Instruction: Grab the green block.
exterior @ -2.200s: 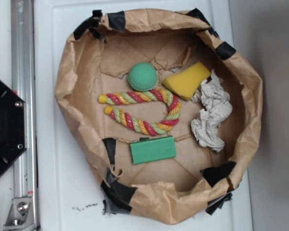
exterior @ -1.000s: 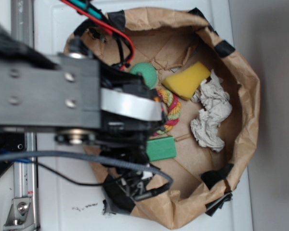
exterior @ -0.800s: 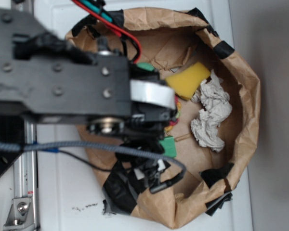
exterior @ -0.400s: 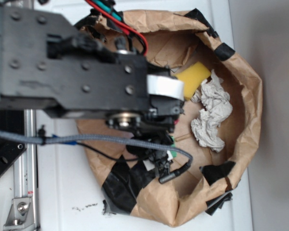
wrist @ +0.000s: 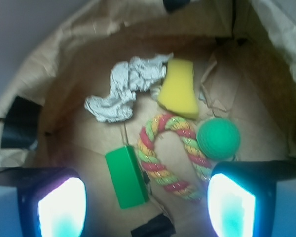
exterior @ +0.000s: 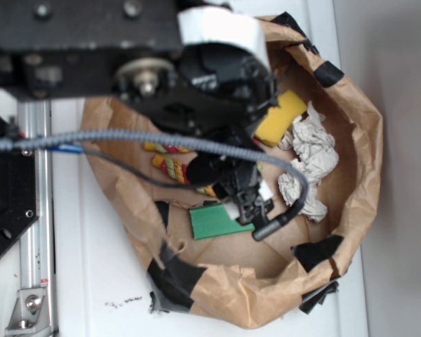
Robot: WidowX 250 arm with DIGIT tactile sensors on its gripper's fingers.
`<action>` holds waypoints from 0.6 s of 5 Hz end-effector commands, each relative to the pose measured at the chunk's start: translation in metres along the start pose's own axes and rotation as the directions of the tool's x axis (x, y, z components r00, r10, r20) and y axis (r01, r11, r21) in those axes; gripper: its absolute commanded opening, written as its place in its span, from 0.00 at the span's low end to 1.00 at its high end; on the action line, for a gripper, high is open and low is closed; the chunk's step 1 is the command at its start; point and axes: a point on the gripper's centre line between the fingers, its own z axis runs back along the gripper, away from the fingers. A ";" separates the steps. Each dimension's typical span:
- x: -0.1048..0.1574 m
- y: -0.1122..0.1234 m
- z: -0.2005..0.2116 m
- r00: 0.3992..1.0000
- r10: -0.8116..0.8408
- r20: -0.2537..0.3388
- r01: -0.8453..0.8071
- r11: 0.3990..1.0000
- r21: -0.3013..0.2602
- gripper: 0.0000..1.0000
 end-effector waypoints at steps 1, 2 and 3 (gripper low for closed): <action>-0.006 -0.013 -0.035 1.000 -0.006 -0.011 0.006 1.000 0.026 1.00; -0.027 -0.019 -0.055 0.998 -0.032 -0.061 0.035 0.998 0.050 1.00; -0.037 -0.019 -0.063 0.996 -0.039 -0.081 0.044 0.997 0.065 1.00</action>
